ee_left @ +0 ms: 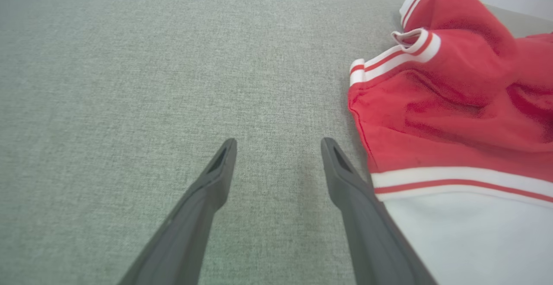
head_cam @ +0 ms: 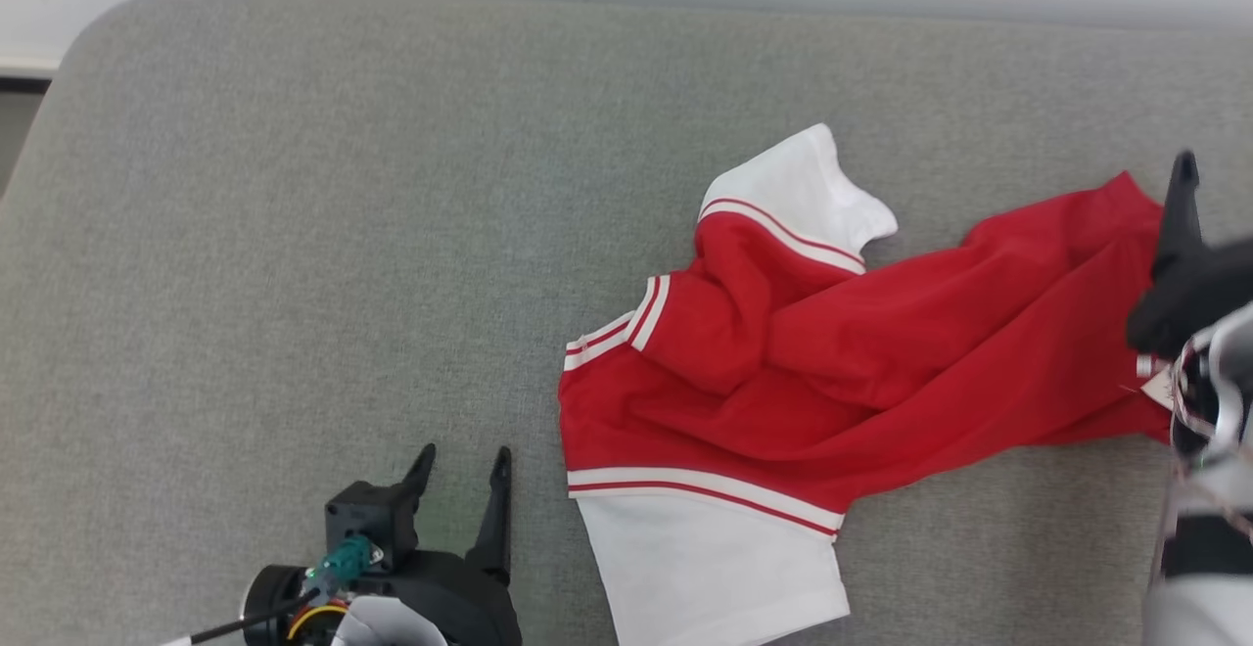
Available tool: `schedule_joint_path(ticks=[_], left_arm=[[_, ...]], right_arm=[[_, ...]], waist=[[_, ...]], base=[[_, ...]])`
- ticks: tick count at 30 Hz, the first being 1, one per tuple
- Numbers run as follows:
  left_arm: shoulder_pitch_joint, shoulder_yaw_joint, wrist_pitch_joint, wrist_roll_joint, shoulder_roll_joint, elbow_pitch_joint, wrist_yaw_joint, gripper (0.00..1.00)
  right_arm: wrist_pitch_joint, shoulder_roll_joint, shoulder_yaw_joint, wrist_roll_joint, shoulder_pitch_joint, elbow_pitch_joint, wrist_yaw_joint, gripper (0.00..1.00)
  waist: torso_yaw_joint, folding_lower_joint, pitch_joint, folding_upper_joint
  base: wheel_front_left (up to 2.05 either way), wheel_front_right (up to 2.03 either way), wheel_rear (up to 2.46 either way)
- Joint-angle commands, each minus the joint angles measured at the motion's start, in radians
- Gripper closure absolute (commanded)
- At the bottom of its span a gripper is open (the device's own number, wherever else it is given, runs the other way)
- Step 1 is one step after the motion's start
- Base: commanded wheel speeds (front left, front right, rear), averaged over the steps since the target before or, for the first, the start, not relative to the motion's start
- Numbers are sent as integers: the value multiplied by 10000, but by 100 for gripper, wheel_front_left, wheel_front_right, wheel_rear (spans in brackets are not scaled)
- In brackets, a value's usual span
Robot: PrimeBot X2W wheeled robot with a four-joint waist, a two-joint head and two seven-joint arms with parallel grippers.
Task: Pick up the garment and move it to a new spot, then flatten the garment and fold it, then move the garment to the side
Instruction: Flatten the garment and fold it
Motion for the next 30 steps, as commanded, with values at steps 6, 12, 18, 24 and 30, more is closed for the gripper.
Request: schedule_joint_path(ticks=[6,12,18,24,30], left_arm=[[370,-358,17,107,-128,-16,-152,0],[683,-1118,807,-64,-393,90,-387,0],[944,-1677,1752,-255,-499,-96,-296,0],[1109,-1805,2201,-488,-605,-168,-43,0],[1276,-1841,2562,-782,-712,-222,-57,0]], right_arm=[[-906,394,273,816,2338,-1647,-24,0],[-1208,541,-77,1679,4163,-2276,-24,0],[-1341,537,-137,2233,4596,-2122,-24,0],[-1429,541,26,2472,4613,-1995,-24,0],[-1432,539,82,2485,4474,-2071,-24,0]], waist=[[-443,0,-638,-1],[-772,0,-1050,-1],[-957,0,-1152,-1],[-1018,0,-1114,-1],[-1023,0,-1006,-1]], base=[[0,0,0],[0,0,0],[0,0,0],[0,0,0],[0,0,0]])
